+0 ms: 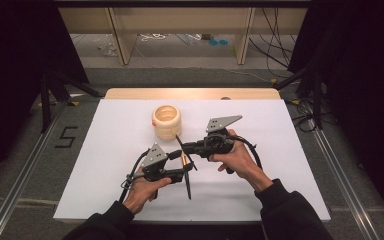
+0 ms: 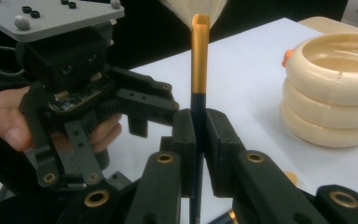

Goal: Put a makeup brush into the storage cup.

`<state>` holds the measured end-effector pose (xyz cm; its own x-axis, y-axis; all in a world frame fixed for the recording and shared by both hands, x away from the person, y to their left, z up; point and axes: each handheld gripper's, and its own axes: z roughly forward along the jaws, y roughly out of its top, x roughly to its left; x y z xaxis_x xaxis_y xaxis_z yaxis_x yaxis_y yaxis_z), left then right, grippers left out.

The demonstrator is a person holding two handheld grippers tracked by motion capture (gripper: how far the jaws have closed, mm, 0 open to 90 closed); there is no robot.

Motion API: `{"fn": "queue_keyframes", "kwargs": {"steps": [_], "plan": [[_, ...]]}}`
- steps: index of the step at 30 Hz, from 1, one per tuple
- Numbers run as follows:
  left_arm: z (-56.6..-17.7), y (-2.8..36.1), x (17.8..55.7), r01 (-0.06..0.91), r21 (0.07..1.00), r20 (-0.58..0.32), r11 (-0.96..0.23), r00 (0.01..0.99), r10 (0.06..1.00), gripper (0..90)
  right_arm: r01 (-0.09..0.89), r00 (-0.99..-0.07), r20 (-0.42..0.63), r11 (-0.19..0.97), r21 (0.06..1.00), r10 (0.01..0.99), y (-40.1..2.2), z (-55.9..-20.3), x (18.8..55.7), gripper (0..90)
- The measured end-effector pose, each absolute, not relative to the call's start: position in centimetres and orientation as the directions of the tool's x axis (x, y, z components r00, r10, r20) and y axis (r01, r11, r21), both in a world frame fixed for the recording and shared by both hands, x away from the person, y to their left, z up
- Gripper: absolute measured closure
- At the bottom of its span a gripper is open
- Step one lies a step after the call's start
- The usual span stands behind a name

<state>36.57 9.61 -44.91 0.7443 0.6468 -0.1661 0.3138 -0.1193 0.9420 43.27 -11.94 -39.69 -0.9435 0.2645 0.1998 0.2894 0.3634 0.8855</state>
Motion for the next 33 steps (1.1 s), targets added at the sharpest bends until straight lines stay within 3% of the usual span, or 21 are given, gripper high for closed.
{"fn": "queue_keyframes", "kwargs": {"steps": [3,14,33], "plan": [[-44.85,9.48,36.69,0.279,0.952,-0.148,-0.126,0.780,0.608,45.4,0.295,-0.943,0.209,0.360,0.885,0.259,-11.63,-39.54,43.00,83.3],[-44.85,9.54,37.00,0.312,0.946,-0.201,-0.089,0.780,0.592,59.4,0.301,-0.940,0.216,0.342,0.890,0.263,-11.51,-39.65,42.97,83.3],[-44.50,9.90,36.97,0.358,0.933,-0.274,-0.035,0.771,0.575,74.4,0.326,-0.932,0.250,0.309,0.893,0.261,-11.41,-40.11,43.03,83.3]]}}
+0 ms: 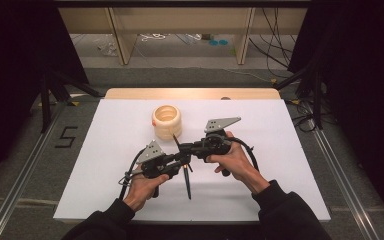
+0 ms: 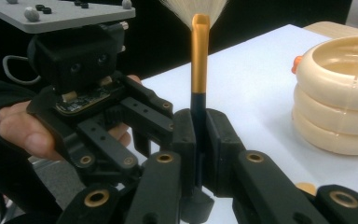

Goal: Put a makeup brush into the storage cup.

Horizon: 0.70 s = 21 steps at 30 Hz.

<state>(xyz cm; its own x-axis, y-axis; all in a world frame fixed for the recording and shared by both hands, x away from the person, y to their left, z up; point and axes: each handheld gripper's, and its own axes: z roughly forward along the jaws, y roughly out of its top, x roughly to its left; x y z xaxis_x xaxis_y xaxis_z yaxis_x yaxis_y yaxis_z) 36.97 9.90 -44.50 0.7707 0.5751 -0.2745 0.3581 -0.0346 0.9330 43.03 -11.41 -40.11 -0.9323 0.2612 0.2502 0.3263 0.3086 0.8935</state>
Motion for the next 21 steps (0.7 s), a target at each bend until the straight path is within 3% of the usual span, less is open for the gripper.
{"fn": "queue_keyframes", "kwargs": {"steps": [4,5,18,21], "plan": [[-44.48,9.96,36.93,0.363,0.932,-0.287,-0.019,0.768,0.572,75.9,0.333,-0.929,0.256,0.303,0.893,0.266,-11.41,-40.09,42.99,83.3],[-44.46,10.25,37.29,0.323,0.945,-0.234,-0.046,0.771,0.592,76.8,0.346,-0.925,0.270,0.304,0.888,0.265,-11.43,-40.08,42.96,83.3],[-44.68,10.38,37.38,0.387,0.922,-0.308,-0.005,0.743,0.595,81.0,0.349,-0.923,0.272,0.297,0.889,0.272,-11.57,-40.19,42.99,83.2],[-44.65,10.65,37.56,0.366,0.930,-0.277,-0.031,0.755,0.595,82.8,0.347,-0.922,0.264,0.303,0.887,0.284,-11.73,-40.13,43.00,83.0]]}}
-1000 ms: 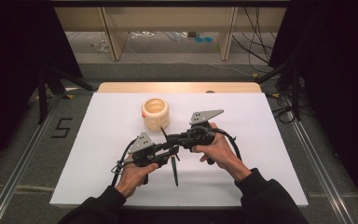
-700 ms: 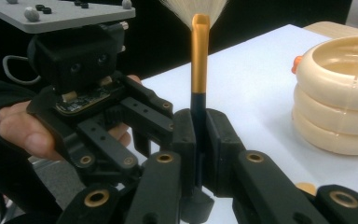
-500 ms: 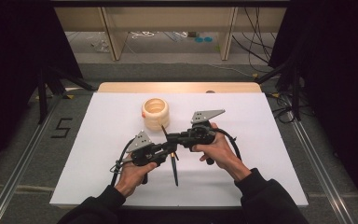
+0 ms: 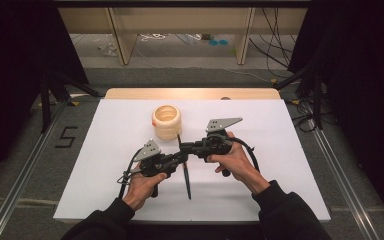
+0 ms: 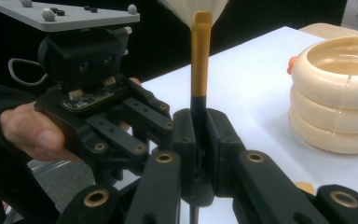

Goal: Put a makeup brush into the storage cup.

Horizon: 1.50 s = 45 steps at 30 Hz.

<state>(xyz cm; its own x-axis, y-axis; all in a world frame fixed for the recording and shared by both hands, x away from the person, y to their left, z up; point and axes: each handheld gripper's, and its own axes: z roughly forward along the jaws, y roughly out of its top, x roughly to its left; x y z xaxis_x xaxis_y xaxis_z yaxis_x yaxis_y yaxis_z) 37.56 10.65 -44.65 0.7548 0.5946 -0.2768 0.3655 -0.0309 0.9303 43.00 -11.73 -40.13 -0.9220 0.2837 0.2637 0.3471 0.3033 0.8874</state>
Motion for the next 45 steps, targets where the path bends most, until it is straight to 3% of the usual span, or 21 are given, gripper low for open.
{"fn": "queue_keyframes", "kwargs": {"steps": [10,14,25,29,33,35,45], "plan": [[-44.8,10.6,37.6,0.358,0.930,-0.235,-0.079,0.748,0.621,83.5,0.375,-0.913,0.294,0.299,0.877,0.283,-11.9,-40.5,43.1,82.2],[-44.7,11.2,38.0,0.342,0.936,-0.211,-0.083,0.733,0.647,83.5,0.393,-0.898,0.297,0.287,0.874,0.326,-12.4,-40.3,43.1,64.7],[-44.3,12.4,38.8,0.316,0.944,-0.168,-0.099,0.715,0.679,83.5,0.390,-0.868,0.236,0.306,0.868,0.438,-14.1,-40.1,42.4,44.2],[-44.2,12.8,39.0,0.333,0.940,-0.189,-0.076,0.692,0.697,83.5,0.374,-0.850,0.196,0.296,0.879,0.489,-14.6,-40.0,41.8,38.0],[-44.1,13.2,39.4,0.327,0.942,-0.185,-0.075,0.692,0.698,83.4,0.349,-0.831,0.143,0.303,0.887,0.538,-15.2,-40.0,41.3,34.3],[-43.9,13.3,39.5,0.348,0.937,-0.223,-0.040,0.680,0.699,83.4,0.349,-0.824,0.141,0.296,0.889,0.548,-15.6,-40.0,41.1,33.3],[-42.7,13.6,40.5,0.304,0.950,-0.170,-0.065,0.683,0.710,83.4,0.362,-0.787,0.128,0.284,0.888,0.604,-17.9,-41.1,39.6,31.4]]}}
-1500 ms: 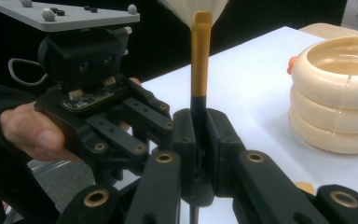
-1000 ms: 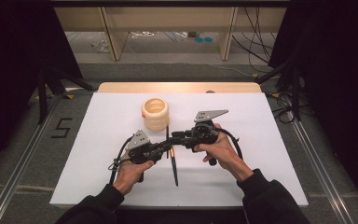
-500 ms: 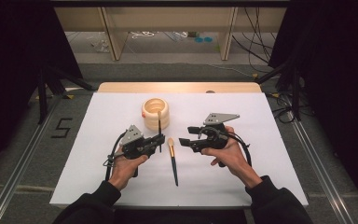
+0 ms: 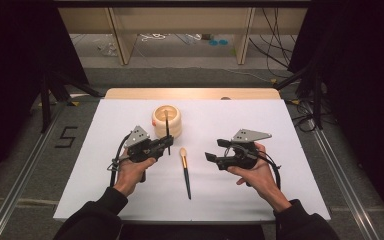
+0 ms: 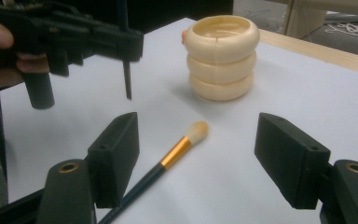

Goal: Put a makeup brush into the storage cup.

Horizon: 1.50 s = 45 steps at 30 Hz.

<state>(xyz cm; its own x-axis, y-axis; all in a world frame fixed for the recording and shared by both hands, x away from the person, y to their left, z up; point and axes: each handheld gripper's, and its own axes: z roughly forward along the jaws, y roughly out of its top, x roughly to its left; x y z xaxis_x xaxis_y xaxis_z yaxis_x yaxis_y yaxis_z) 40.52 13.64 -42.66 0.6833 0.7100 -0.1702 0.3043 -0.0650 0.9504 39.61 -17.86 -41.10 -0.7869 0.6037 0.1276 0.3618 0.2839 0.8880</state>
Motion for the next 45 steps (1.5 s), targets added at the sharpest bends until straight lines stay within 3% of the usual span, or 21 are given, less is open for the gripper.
{"fn": "queue_keyframes", "kwargs": {"steps": [36,45], "plan": [[-40.9,14.9,45.4,0.311,0.950,-0.180,-0.026,0.613,0.770,83.4,0.391,-0.754,0.082,0.344,0.854,0.652,-20.2,-42.9,36.0,27.3],[-40.3,14.9,47.2,0.300,0.952,-0.143,-0.051,0.590,0.795,83.4,0.409,-0.747,0.074,0.368,0.835,0.661,-20.4,-43.5,35.6,27.5]]}}
